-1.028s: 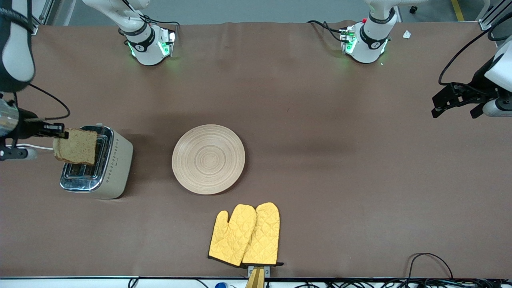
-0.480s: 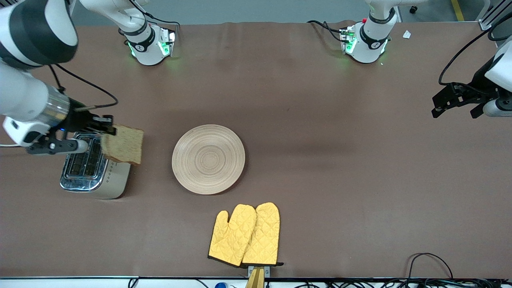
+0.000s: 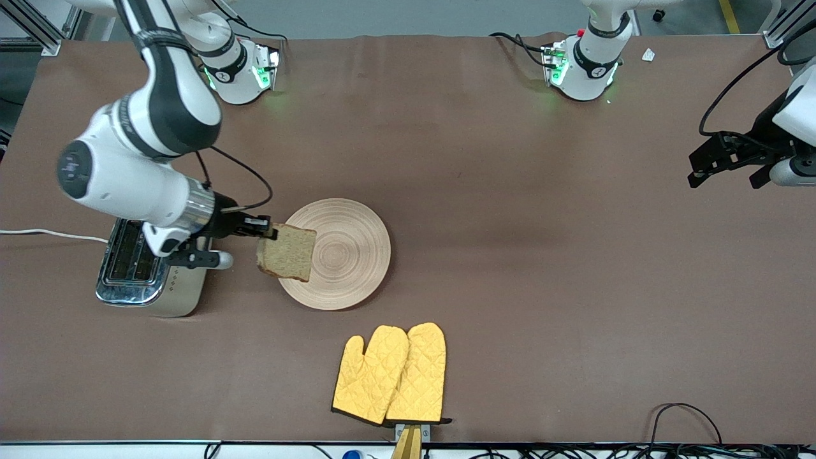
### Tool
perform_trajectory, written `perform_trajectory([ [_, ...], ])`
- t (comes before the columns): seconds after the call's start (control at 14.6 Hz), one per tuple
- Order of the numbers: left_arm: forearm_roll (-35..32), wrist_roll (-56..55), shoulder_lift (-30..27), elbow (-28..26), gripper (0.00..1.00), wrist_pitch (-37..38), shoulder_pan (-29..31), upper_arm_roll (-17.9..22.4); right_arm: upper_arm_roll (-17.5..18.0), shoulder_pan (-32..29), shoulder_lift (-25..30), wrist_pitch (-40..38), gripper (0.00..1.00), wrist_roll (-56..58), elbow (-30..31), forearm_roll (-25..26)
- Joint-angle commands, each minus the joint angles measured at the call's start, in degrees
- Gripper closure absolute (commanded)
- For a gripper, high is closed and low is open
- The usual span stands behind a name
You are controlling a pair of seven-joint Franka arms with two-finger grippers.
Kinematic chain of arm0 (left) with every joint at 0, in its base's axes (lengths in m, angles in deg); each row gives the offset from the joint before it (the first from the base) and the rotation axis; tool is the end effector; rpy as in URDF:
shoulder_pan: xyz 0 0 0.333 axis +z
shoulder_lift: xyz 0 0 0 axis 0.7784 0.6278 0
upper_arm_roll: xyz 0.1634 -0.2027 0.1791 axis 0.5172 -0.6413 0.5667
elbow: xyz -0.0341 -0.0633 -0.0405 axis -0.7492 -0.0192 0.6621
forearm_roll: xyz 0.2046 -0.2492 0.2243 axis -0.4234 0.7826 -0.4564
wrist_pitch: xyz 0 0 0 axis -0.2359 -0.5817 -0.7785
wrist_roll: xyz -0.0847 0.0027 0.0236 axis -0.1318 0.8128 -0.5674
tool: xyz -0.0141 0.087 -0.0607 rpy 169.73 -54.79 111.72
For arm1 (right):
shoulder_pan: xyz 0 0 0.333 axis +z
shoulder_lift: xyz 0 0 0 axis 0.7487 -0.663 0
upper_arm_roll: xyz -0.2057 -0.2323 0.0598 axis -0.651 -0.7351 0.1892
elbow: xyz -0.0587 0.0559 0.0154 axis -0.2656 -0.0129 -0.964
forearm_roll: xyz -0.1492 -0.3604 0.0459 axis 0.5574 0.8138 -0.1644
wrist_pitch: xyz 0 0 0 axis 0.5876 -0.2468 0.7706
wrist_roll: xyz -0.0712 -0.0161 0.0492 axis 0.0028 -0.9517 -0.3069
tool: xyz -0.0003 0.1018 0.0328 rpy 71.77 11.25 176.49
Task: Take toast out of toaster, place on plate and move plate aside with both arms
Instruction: 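Lower the bread onto the wooden plate and open the right gripper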
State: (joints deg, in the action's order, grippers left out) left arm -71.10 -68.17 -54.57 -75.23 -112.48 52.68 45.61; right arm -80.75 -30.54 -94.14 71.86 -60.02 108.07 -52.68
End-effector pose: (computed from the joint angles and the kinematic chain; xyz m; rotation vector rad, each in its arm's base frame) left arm 0.5645 -0.0612 0.6493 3.1266 -0.0526 0.1828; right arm 0.6003 0.2029 0.4206 -2.7409 0.1812 0.1461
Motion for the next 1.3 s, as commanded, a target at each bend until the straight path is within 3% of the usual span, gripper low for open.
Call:
perform_trajectory([
  [0.0, -1.2, 0.3, 0.2, 1.1, 0.0, 0.9, 0.1, -0.1, -0.6, 1.9, -2.3, 2.3, 1.0, -0.4, 1.8, -6.6],
  [0.48, -1.2, 0.3, 0.2, 1.1, 0.0, 1.0, 0.1, -0.1, -0.5, 7.5, -6.1, 11.2, 1.0, -0.1, 5.5, -7.8],
  [0.82, -1.2, 0.3, 0.2, 1.1, 0.0, 1.0, 0.1, -0.1, -0.6, 3.4, -6.3, 10.6, 1.0, 7.1, 9.7, -7.7],
  [1.23, -1.2, 0.3, 0.2, 1.1, 0.0, 1.0, 0.1, -0.1, -0.8, 1.2, -7.5, 8.2, 1.0, 7.9, 12.0, -7.6],
])
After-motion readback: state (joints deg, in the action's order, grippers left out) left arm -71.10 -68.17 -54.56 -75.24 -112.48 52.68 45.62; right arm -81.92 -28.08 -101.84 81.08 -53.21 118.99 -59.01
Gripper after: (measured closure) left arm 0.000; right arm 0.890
